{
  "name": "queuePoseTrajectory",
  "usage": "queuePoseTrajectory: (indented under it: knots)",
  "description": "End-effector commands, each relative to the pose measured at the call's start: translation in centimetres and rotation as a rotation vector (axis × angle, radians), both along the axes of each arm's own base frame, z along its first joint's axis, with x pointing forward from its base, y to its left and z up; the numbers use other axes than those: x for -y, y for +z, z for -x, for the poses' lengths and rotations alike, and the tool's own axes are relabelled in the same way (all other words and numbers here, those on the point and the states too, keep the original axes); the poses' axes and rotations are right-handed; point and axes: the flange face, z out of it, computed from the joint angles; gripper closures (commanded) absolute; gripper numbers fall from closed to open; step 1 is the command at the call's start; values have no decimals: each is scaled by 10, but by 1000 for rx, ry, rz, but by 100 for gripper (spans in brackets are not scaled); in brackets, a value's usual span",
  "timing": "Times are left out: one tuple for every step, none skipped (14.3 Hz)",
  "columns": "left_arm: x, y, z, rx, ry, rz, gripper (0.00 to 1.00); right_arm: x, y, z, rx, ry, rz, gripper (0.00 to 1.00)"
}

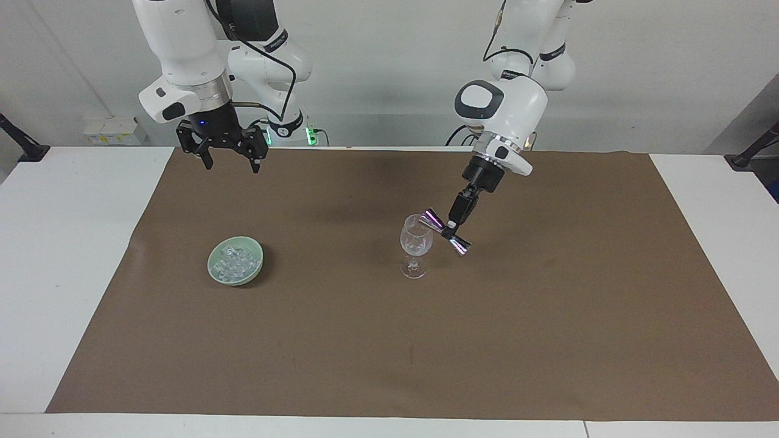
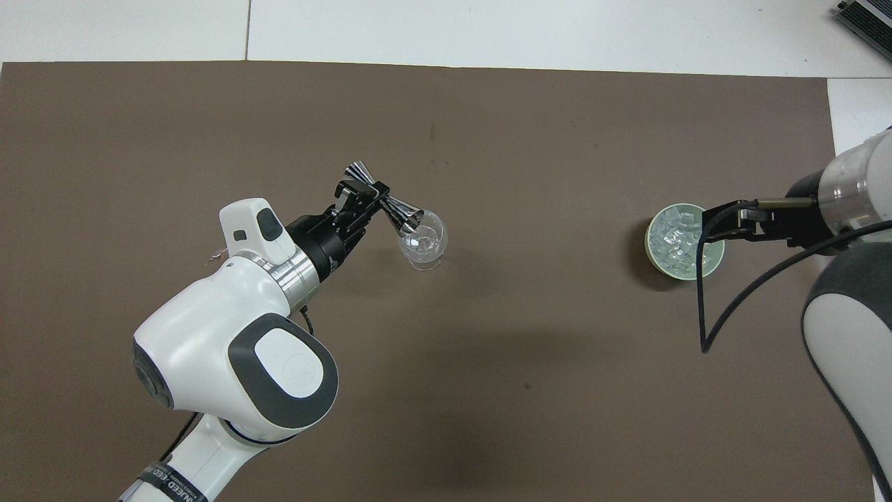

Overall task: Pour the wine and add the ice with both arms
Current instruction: 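Tilt the metal cup over the clear cup with the left gripper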

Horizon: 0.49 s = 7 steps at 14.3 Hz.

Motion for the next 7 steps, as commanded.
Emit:
queuePoseTrajectory:
  knots:
    - [5, 4, -4, 55, -17, -40, 100, 4, 1, 7, -8, 13, -13, 0]
    - [5, 5, -4, 71, -29, -56, 100, 4, 1, 7, -8, 13, -13, 0]
    - [5, 4, -4, 76, -36, -64, 100, 4, 1, 7, -8, 14, -13, 0]
    - [5, 4, -4, 83, -42, -72, 100, 4, 1, 7, -8, 13, -13, 0]
    - [5, 5, -5, 99, -57, -88, 100, 4, 1, 7, -8, 14, -13, 0]
    - [6, 7, -5, 120, -73, -105, 100, 4, 1, 7, -8, 13, -13, 0]
    - [6, 7, -6, 125, -74, -110, 100, 4, 1, 7, -8, 13, -13, 0]
